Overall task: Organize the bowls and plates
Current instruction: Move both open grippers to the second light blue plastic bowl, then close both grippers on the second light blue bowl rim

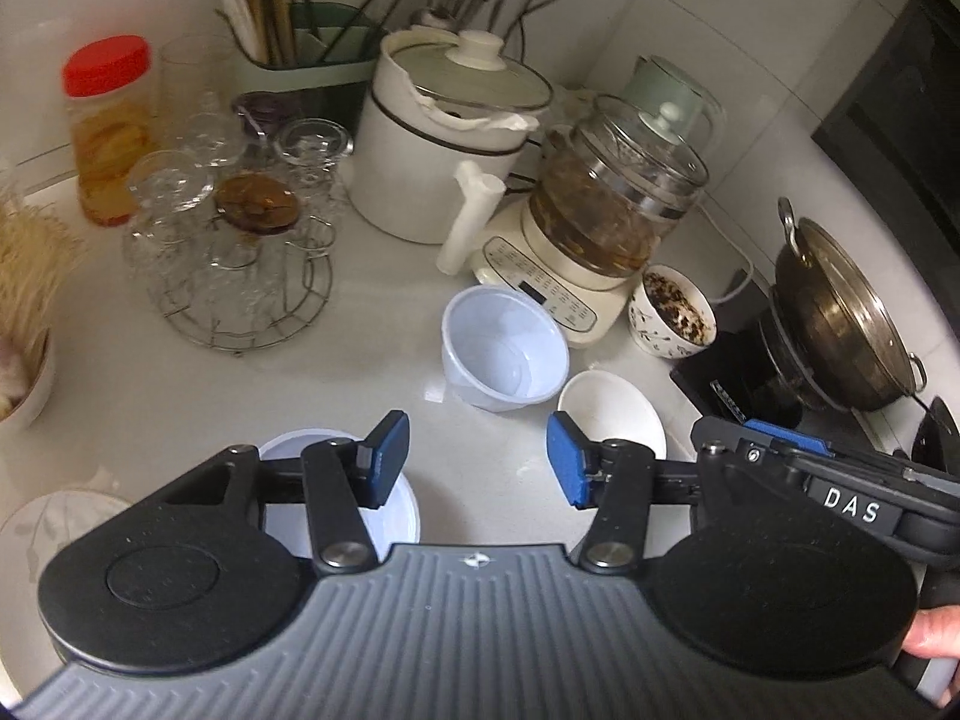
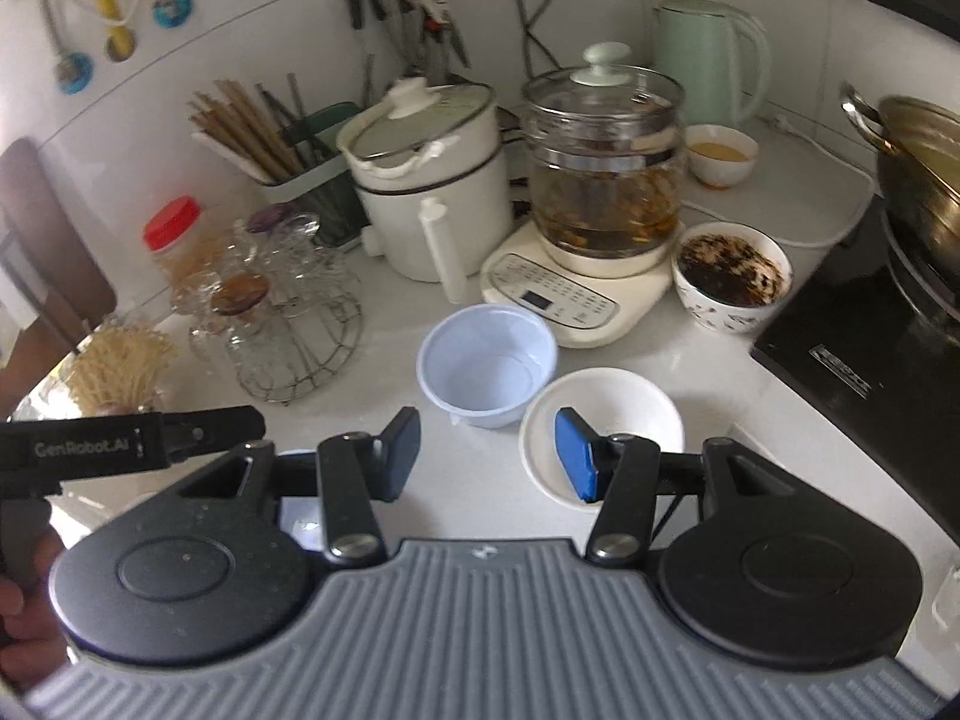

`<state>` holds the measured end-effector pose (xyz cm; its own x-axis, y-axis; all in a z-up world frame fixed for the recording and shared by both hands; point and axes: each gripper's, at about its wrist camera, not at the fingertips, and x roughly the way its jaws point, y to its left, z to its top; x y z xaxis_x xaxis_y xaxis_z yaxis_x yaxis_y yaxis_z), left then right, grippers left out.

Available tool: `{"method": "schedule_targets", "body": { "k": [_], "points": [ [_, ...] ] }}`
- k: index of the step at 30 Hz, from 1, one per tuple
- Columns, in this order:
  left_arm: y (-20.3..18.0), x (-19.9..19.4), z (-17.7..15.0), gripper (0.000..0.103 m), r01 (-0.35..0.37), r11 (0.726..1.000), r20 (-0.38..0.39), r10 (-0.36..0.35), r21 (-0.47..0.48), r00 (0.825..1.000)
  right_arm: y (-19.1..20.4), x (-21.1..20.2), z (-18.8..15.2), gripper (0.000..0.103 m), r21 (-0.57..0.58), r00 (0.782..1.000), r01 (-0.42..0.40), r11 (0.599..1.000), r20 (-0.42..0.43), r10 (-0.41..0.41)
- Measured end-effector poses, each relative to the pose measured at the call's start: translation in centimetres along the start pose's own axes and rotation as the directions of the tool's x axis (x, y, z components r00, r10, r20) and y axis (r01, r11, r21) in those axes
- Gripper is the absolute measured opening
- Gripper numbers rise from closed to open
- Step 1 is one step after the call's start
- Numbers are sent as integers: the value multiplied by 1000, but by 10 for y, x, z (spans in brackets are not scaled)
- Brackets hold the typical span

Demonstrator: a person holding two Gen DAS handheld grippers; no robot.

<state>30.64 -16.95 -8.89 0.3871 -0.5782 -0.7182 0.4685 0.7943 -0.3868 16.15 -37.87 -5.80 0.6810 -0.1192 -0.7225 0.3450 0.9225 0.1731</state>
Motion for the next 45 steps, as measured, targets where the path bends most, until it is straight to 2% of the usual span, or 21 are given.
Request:
{"method": "schedule_targets", "body": {
  "k": [7, 9, 10, 14, 18, 21, 22, 23, 24, 29, 33, 38, 41, 44, 45],
  "points": [
    [-1, 25, 16, 62, -3, 1000, -56, 3, 7, 998, -17, 11, 11, 53, 14, 999, 51, 999, 4, -51],
    [3, 29, 23, 62, -9, 1000, -49, 8, -14, 999, -24, 15, 14, 63, 22, 999, 49, 999, 2, -49],
    [4, 31, 27, 63, -12, 1000, -46, 11, -24, 999, -28, 19, 16, 64, 22, 999, 49, 999, -1, -49],
    [1, 50, 41, 63, -64, 997, -68, 61, -42, 996, -42, 41, 26, 64, 18, 998, 41, 999, -46, -40],
    [-5, 70, 49, 74, -92, 992, -83, 85, -84, 993, -53, 62, 41, 64, 39, 998, 20, 999, -64, -18],
    [-6, 88, 53, 75, -106, 987, -114, 93, -119, 989, -55, 76, 50, 65, 31, 997, -23, 999, -68, 25],
    [-6, 93, 54, 75, -108, 987, -122, 93, -122, 988, -56, 80, 53, 72, 34, 997, -48, 998, -65, 50],
    [-5, 98, 55, 75, -114, 986, -127, 98, -124, 987, -58, 83, 55, 94, 42, 996, -64, 997, -56, 66],
    [-4, 102, 57, 76, -124, 984, -131, 108, -126, 986, -59, 86, 58, 103, 51, 996, -79, 996, -42, 81],
    [4, 119, 63, 76, -155, 976, -147, 133, -151, 980, -59, 109, 69, 103, 34, 990, -118, 992, -70, 120],
    [7, 131, 69, 76, -179, 972, -149, 156, -155, 976, -61, 130, 74, 103, 33, 988, -116, 993, -97, 119],
    [8, 147, 70, 76, -167, 972, -158, 141, -166, 977, -69, 150, 77, 102, 46, 986, -115, 992, -112, 120],
    [7, 158, 68, 76, -162, 973, -165, 134, -166, 977, -73, 164, 76, 92, 45, 978, -136, 990, -151, 142],
    [5, 168, 66, 74, -167, 972, -158, 141, -168, 977, -75, 181, 72, 74, 49, 970, -133, 990, -197, 140],
    [5, 171, 65, 74, -171, 971, -151, 146, -169, 978, -74, 185, 71, 72, 37, 969, -131, 991, -205, 136]
  ]
}}
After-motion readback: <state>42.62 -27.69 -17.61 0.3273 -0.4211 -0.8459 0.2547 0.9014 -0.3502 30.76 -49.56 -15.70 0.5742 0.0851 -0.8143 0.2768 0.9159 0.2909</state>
